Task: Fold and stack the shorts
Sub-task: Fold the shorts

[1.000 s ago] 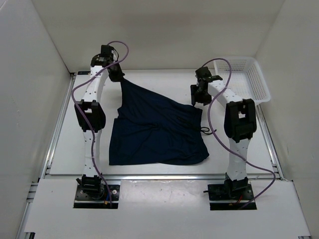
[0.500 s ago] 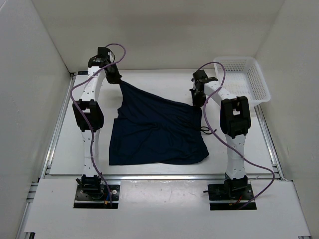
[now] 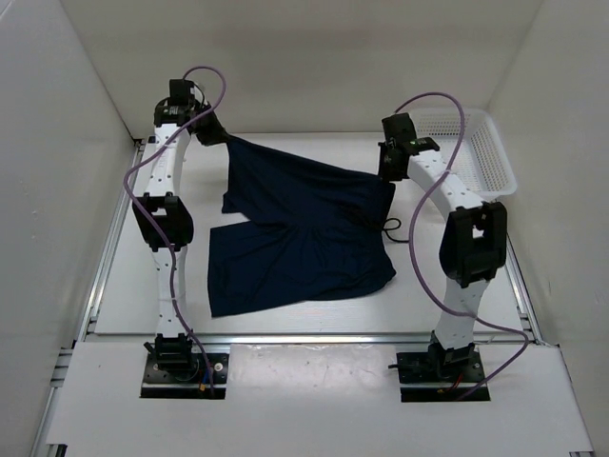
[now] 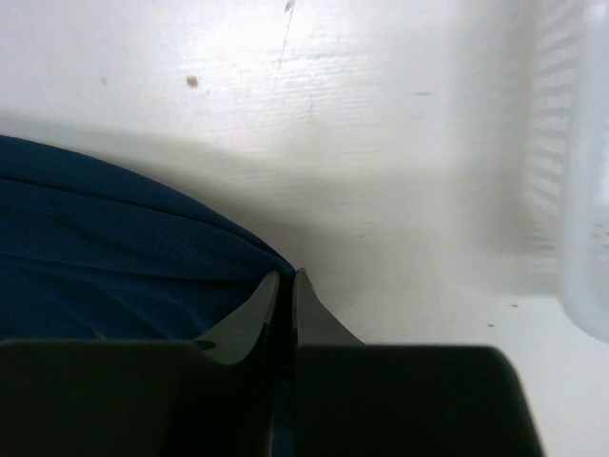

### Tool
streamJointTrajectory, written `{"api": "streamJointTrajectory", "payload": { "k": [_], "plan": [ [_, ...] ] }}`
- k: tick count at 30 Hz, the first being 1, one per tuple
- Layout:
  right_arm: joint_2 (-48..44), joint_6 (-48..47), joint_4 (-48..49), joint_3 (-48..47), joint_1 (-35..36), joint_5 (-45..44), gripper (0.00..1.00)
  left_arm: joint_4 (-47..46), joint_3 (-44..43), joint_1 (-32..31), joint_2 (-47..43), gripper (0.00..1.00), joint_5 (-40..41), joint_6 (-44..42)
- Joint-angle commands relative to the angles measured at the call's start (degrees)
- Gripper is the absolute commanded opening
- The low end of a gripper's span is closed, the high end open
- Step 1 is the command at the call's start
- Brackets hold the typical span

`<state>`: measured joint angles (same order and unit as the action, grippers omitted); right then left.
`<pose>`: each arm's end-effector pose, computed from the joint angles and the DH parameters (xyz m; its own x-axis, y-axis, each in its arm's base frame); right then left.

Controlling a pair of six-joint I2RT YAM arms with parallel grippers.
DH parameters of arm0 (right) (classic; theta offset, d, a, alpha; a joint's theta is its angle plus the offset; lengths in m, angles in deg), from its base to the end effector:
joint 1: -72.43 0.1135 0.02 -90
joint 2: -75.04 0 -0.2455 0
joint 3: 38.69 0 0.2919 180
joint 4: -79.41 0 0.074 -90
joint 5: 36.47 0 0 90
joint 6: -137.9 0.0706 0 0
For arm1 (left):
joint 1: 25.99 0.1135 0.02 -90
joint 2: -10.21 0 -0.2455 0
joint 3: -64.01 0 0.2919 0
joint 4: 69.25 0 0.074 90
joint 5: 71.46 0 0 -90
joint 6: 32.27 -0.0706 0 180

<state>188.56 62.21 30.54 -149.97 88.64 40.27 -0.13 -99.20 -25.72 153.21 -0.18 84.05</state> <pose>0.4839 0.1238 0.2161 -0.7572 0.0304 -0.6525 0.0554 0.9983 -0.0178 0.5827 -0.0199 0.2559 -0.7671 -0.4235 -0.4819 -0.1491 0.8482 -0.5082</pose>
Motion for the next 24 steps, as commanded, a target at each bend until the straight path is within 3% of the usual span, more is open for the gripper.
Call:
{"api": "streamJointTrajectory", "payload": {
  "k": [1, 6, 10, 19, 24],
  "plan": [
    [-4.44, 2.57, 2.91, 2.82, -0.3, -6.86, 0.0, -4.17, -4.04, 0.43, -1.93, 0.1, -2.55, 2.67],
    [-6.29, 3.1, 3.62, 4.14, -0.3, -8.72, 0.0, -6.71, -6.5, 0.43, -1.93, 0.1, -4.57, 3.91],
    [-6.9, 3.1, 3.62, 4.76, -0.3, -8.19, 0.0, -6.72, -3.09, 0.43, -4.39, 0.1, -5.1, 3.91],
    [-14.44, 2.57, 6.08, 10.89, 2.07, -6.34, 0.0, -4.71, 19.58, 0.43, -24.5, 0.1, -1.16, 1.62],
    [-21.74, 3.97, 6.08, 18.36, 5.76, -10.81, 0.0, -4.08, 39.75, 0.43, -41.52, 0.1, 2.1, 2.75]
  ]
}}
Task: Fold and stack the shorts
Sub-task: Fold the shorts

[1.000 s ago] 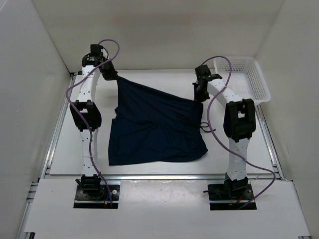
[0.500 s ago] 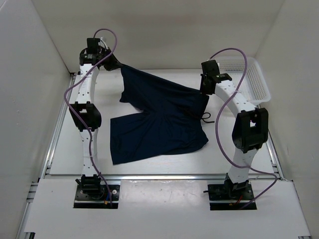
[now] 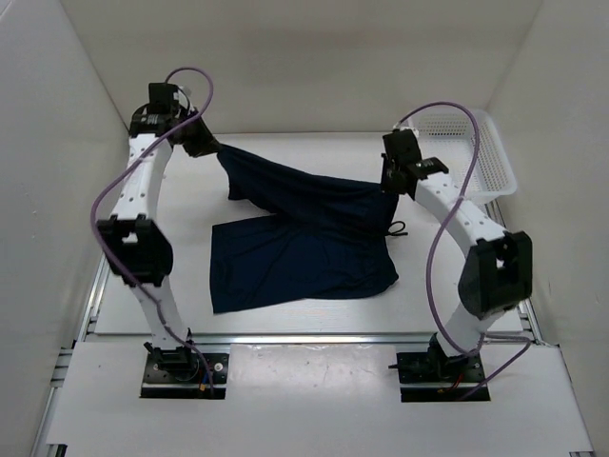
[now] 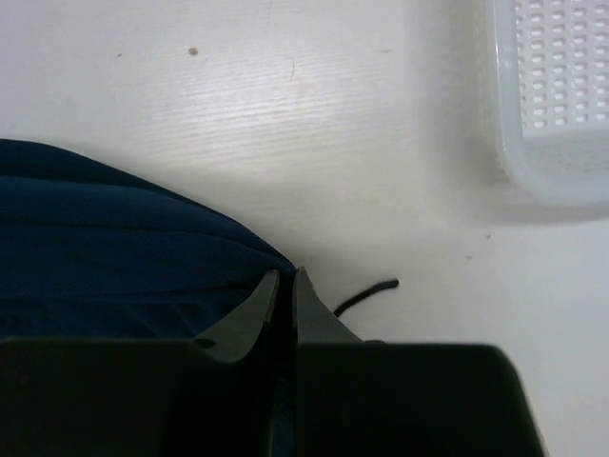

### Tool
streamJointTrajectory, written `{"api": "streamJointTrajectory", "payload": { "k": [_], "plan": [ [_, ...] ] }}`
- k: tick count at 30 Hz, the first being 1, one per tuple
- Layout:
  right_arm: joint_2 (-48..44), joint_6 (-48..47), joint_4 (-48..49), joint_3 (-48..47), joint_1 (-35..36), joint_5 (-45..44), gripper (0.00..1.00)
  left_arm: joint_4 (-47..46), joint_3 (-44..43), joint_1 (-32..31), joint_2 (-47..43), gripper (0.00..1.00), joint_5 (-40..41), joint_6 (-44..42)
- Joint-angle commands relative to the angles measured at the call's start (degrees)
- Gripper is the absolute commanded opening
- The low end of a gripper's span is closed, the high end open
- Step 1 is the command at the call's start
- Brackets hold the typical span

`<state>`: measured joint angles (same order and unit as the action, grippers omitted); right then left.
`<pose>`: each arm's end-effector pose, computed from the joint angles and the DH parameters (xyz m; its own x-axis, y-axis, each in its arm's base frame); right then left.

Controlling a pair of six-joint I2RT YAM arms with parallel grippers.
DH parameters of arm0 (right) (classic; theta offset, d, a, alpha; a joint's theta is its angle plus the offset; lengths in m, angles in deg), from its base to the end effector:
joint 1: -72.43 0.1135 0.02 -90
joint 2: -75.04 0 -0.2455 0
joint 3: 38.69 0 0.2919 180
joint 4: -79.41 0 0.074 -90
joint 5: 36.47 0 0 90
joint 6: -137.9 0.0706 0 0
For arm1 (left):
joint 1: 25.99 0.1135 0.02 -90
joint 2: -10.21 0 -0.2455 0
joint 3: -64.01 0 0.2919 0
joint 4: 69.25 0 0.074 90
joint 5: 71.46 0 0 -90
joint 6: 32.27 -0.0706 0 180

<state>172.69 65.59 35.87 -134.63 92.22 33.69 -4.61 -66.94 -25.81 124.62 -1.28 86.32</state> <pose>0.4252 0.1275 0.2484 -0.6651 0.0645 -0.7440 0.1138 0.9934 -0.0157 0.4951 -0.0224 0.3156 -0.7605 -0.4526 -0.4656 -0.1599 0.8256 -0.5412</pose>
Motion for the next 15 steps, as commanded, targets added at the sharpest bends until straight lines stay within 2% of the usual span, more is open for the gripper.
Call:
{"api": "streamJointTrajectory", "payload": {
  "k": [1, 5, 6, 8, 9, 10, 11, 12, 13, 14, 15],
  "plan": [
    [-8.93, 1.2, 0.74, 4.69, 4.18, -5.29, 0.0, 0.4, 11.03, 0.52, -15.77, 0.1, 3.99, 1.1],
    [-16.33, 6.03, 0.13, 14.79, 10.43, -11.09, 0.0, 0.4, 29.05, -1.24, -29.57, 0.1, 8.2, 2.43],
    [-18.96, 7.26, -1.0, 19.17, 13.14, -12.93, 0.0, 0.4, 36.57, -1.24, -34.82, 0.1, 8.21, 2.95],
    [-21.61, 13.57, -2.5, 23.67, 15.88, -14.96, 0.0, 0.4, 44.69, -2.64, -40.12, 0.1, 10.4, 4.18],
    [-24.14, 17.69, -6.25, 25.61, 18.94, -17.06, 0.0, 0.4, 52.65, -2.65, -45.1, 0.1, 10.41, 5.58],
    [-25.39, 24.77, -8.11, 29.28, 20.27, -20.3, 0.06, 0.4, 56.47, -2.65, -47.5, 0.12, 10.41, 6.29],
    [-26.44, 27.11, -9.09, 30.88, 21.42, -20.33, 0.14, 0.4, 59.99, -2.65, -49.44, 0.29, 10.41, 6.81],
    [-28.37, 29.92, -11.62, 32.29, 23.34, -21.72, 0.42, 0.4, 65.59, -2.65, -52.07, 0.71, 10.41, 7.52],
    [-29.26, 31.86, -12.17, 34.65, 23.36, -21.74, 0.54, 1.36, 67.22, -2.65, -52.79, 0.76, 10.41, 8.92],
    [-30.22, 33.53, -12.18, 35.55, 23.36, -21.74, 0.59, 1.37, 67.84, -2.65, -52.8, 0.77, 8.67, 8.93],
    [-31.97, 34.24, -12.18, 36.17, 23.36, -21.22, 0.59, 1.37, 67.85, -2.65, -52.8, 0.79, 7.78, 8.93]
  ]
}}
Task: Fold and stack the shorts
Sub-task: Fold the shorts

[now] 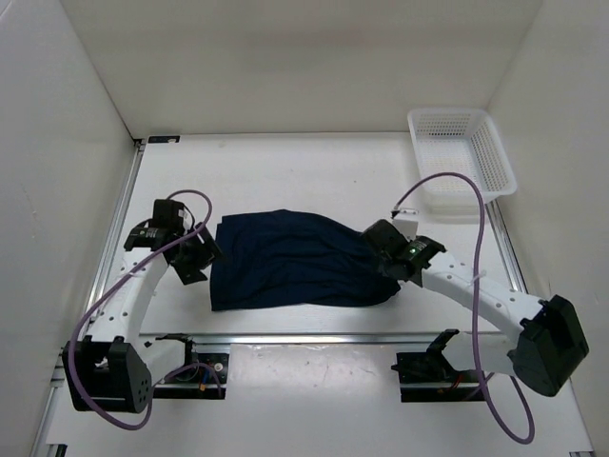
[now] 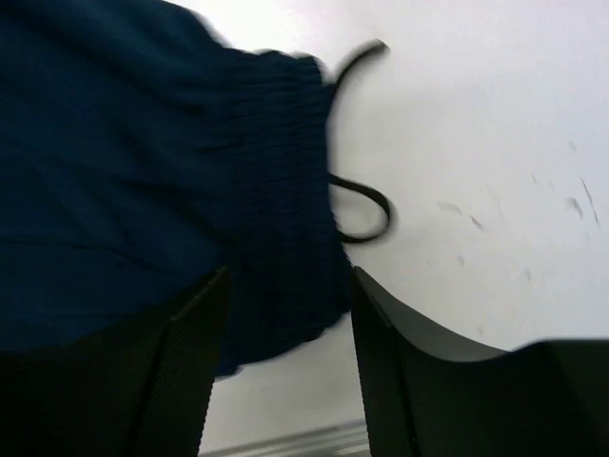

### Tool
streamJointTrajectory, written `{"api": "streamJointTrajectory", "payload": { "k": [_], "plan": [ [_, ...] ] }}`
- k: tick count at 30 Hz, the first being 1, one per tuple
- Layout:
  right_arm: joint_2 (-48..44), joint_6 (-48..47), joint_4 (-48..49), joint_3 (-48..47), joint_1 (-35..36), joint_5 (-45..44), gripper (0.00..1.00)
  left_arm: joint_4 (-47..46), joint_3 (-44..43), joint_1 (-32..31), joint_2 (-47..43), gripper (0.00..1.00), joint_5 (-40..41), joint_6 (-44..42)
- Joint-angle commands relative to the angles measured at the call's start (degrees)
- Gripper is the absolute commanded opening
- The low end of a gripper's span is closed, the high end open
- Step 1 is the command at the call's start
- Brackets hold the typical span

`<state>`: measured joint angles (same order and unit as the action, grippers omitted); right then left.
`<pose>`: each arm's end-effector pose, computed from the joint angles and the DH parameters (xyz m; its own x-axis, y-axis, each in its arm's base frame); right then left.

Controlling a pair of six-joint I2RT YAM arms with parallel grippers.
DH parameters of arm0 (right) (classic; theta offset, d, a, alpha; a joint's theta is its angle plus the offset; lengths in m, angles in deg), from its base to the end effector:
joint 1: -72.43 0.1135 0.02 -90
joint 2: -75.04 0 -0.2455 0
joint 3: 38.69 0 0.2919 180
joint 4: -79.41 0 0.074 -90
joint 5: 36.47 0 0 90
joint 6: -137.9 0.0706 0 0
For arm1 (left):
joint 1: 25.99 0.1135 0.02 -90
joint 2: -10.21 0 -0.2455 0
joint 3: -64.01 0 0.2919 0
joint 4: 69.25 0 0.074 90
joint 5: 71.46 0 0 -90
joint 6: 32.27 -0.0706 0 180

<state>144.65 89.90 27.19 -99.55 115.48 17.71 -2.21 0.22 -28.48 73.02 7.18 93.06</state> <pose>0.2377 0.1655 0.1845 -0.7063 0.0826 -0.7030 0.1704 0.9838 -0.0556 0.2569 -0.0251 0.2060 -0.8158 -0.5320 -0.2269 -0.4281 0.8192 -0.3815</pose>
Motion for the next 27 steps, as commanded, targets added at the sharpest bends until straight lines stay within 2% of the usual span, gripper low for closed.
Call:
{"api": "streamJointTrajectory", "payload": {
  "k": [1, 4, 6, 8, 11, 15, 16, 17, 19, 22, 23, 24, 27],
  "plan": [
    [-4.82, 9.95, -3.5, 1.09, 0.11, -5.23, 0.62, -1.04, 1.29, 0.02, -1.72, 0.79, -1.3, 2.81],
    [-7.72, 9.95, -3.5, 1.97, -0.6, -3.04, 0.61, 0.1, 1.3, 0.02, -2.24, 0.72, -0.61, 4.47],
    [-8.96, 7.5, -1.84, 3.46, -2.96, 2.12, 0.6, 0.11, 1.82, 0.02, -2.25, 0.67, 1.06, 5.35],
    [-9.66, 6.87, -0.16, 3.99, -6.9, 11.4, 0.6, -1.03, 3.48, 0.02, -1.38, 0.65, 2.12, 6.41],
    [-11.15, 6.87, 1.5, 6.27, -11.65, 19.35, 0.6, -4.19, 4.81, 0.02, 2.57, 0.65, 2.13, 7.21],
    [-15.19, 8.01, 2.13, 8.38, -17.02, 29.2, 0.63, -5.43, 4.81, -1.21, 9.78, 0.87, 3.44, 6.68],
    [-16.33, 8.01, 2.82, 8.39, -19.38, 31.05, 0.63, -6.04, 4.81, -2.78, 12.4, 0.96, 3.44, 6.07],
    [-16.34, 8.01, 3.44, 9.69, -20.45, 32.98, 0.63, -7.79, 4.81, -3.66, 13.91, 1.0, 3.97, 6.06],
    [-15.56, 7.48, 4.84, 10.23, -21.68, 35.63, 0.63, -7.8, 4.11, -6.2, 17.77, 1.0, 6.42, 6.06],
    [-11.52, 6.79, 6.78, 10.94, -21.69, 37.12, 0.63, -9.03, 2.79, -8.15, 24.63, 0.86, 7.84, 6.85],
    [-10.64, 6.78, 8.0, 10.94, -21.69, 37.13, 0.63, -9.04, 2.79, -9.29, 26.12, 0.79, 8.54, 7.38],
    [-9.76, 6.78, 8.54, 10.94, -21.17, 37.13, 0.63, -9.04, 2.18, -9.82, 26.14, 0.6, 8.54, 8.17],
    [-5.81, 6.25, 9.07, 10.14, -20.03, 37.13, 0.61, -9.04, 1.47, -10.96, 26.14, 0.32, 9.07, 8.79]
  ]
}}
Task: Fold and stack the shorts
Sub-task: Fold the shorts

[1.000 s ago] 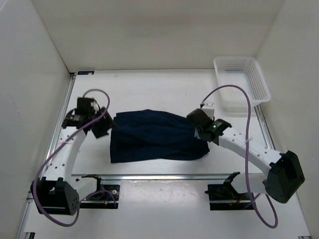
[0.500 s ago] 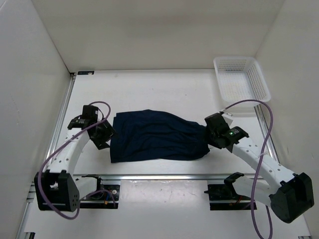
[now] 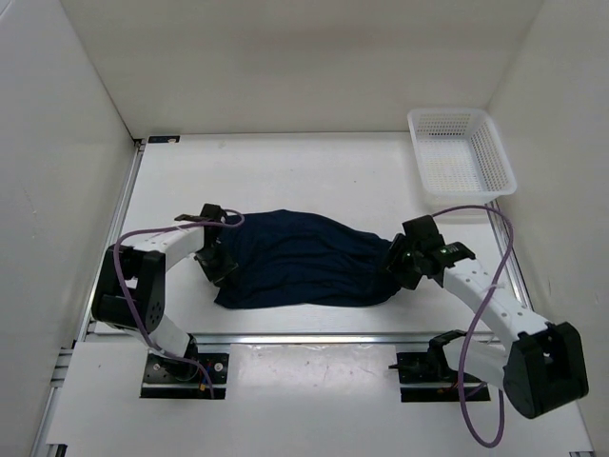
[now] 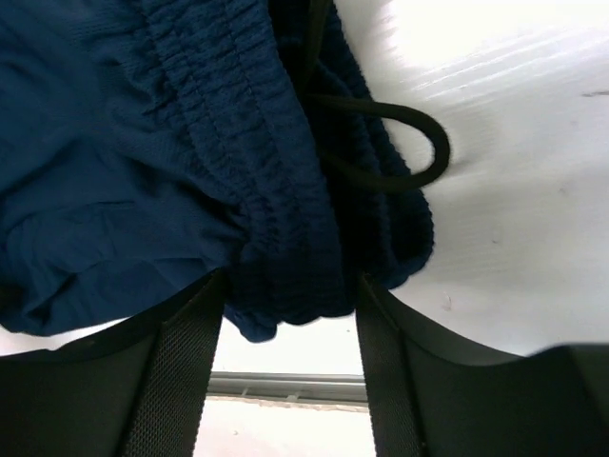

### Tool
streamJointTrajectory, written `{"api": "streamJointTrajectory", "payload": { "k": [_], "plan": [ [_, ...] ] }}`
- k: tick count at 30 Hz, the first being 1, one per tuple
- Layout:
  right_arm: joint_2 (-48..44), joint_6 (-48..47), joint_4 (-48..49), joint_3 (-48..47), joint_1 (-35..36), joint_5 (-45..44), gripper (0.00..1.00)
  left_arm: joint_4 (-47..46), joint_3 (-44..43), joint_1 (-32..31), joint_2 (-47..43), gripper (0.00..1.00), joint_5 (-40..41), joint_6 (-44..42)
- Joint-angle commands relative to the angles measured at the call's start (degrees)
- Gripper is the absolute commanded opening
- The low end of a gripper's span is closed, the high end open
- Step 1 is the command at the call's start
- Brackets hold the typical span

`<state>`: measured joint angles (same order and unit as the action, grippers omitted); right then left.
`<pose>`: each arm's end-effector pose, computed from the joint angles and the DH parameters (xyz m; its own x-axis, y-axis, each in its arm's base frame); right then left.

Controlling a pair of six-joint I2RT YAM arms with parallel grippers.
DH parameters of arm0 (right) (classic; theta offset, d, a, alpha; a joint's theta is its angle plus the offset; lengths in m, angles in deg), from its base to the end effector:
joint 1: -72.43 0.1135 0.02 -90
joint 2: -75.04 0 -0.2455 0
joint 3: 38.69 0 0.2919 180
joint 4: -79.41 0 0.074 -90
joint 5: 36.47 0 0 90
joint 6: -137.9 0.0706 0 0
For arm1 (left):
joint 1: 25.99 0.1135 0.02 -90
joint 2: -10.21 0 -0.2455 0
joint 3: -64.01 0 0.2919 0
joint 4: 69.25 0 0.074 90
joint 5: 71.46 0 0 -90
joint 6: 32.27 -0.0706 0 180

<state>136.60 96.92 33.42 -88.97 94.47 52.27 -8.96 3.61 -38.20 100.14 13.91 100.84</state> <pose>0.2486 0.0989 0.1506 -0.7863 0.4960 -0.3685 0.3499 0.8490 0.3960 0.2667 -0.0635 0.0708 -0.8578 -0.5113 0.0529 -0.5139 0.8557 -0.0611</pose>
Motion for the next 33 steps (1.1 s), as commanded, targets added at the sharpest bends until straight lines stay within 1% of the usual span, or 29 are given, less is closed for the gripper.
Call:
{"api": "streamJointTrajectory", "payload": {
  "k": [1, 2, 3, 5, 6, 8, 9, 10, 11, 12, 13, 14, 15, 18, 20, 21, 22, 26, 30, 32, 33],
  "plan": [
    [2.94, -0.76, 2.84, -1.04, 1.59, 2.58, 0.59, -2.28, -2.79, -1.24, -0.99, 0.14, 2.34, 1.01],
    [3.56, -1.28, 3.36, -1.05, 1.6, 1.88, 0.56, -2.28, -2.79, -1.24, -0.99, 0.1, 2.34, 1.01],
    [4.7, -1.29, 3.37, -1.75, 2.38, 1.09, 0.47, -2.28, -3.49, -1.24, -0.99, 0.1, 2.34, 1.01],
    [5.24, -1.99, 3.89, -2.37, 3.01, 0.47, 0.31, -2.28, -4.11, -1.24, -0.99, 0.1, 2.34, 1.01],
    [6.72, -1.99, 3.9, -3.85, 3.01, -0.06, 0.16, -2.28, -4.64, -1.24, -0.99, 0.1, 2.34, 1.01],
    [7.96, -2.69, 3.9, -5.96, 3.01, -0.93, 0.03, -1.67, -6.13, -1.24, -0.99, 0.1, 2.34, 0.49],
    [9.09, -3.65, 3.9, -7.28, 3.01, -1.46, 0.0, -1.14, -6.92, -1.24, -0.99, 0.1, 2.34, 0.48],
    [9.1, -4.18, 3.9, -8.77, 3.01, -1.99, 0.0, 0.17, -8.58, -1.24, -1.51, 0.1, 2.34, -0.13],
    [9.63, -5.23, 3.37, -11.48, 3.01, -3.39, 0.0, 0.7, -9.2, -1.24, -1.51, 0.15, 2.34, -0.74],
    [9.63, -5.77, 3.37, -12.64, 3.01, -3.92, 0.0, 0.71, -9.73, -1.24, -1.51, 0.22, 2.34, -0.75],
    [9.63, -6.29, 2.85, -13.61, 3.01, -3.93, 0.0, 1.32, -10.26, -1.24, -1.51, 0.39, 2.86, -1.62],
    [9.63, -6.82, 2.14, -14.49, 3.01, -4.71, 0.0, 1.32, -10.96, -1.24, -1.51, 0.48, 2.86, -1.63],
    [9.63, -7.44, 1.62, -15.28, 3.01, -4.72, 0.0, 1.84, -10.97, -1.24, -2.03, 0.5, 3.39, -2.15],
    [8.23, -7.44, 0.12, -15.9, 3.01, -6.04, 0.0, 3.07, -10.97, -1.24, -2.57, 0.51, 6.36, -2.16],
    [6.22, -7.44, -0.41, -13.28, 3.01, -6.57, 0.0, 3.96, -11.5, -1.85, -3.7, 0.51, 8.65, -2.16],
    [5.59, -7.44, -0.41, -12.31, 3.01, -6.57, 0.0, 4.83, -11.5, -1.86, -3.71, 0.51, 11.62, -2.16],
    [4.98, -7.44, -0.41, -10.39, 3.01, -6.57, 0.0, 5.45, -11.5, -2.46, -3.71, 0.51, 12.61, -2.16],
    [3.83, -7.44, -0.41, -7.3, 3.01, -7.09, 0.0, 5.45, -11.5, -3.52, -3.71, 0.52, 12.62, -2.16],
    [3.3, -6.91, -0.41, -6.59, 3.01, -7.09, 0.0, 4.93, -11.5, -4.84, -0.9, 0.52, 12.62, -2.16],
    [2.78, -6.91, -0.41, -6.59, 3.01, -7.09, 0.0, 4.93, -11.5, -4.84, -0.37, 0.49, 12.09, -2.16],
    [2.78, -6.91, -0.41, -6.59, 3.01, -7.61, 0.0, 4.4, -11.5, -5.37, -0.37, 0.49, 12.09, -2.16]
  ]
}}
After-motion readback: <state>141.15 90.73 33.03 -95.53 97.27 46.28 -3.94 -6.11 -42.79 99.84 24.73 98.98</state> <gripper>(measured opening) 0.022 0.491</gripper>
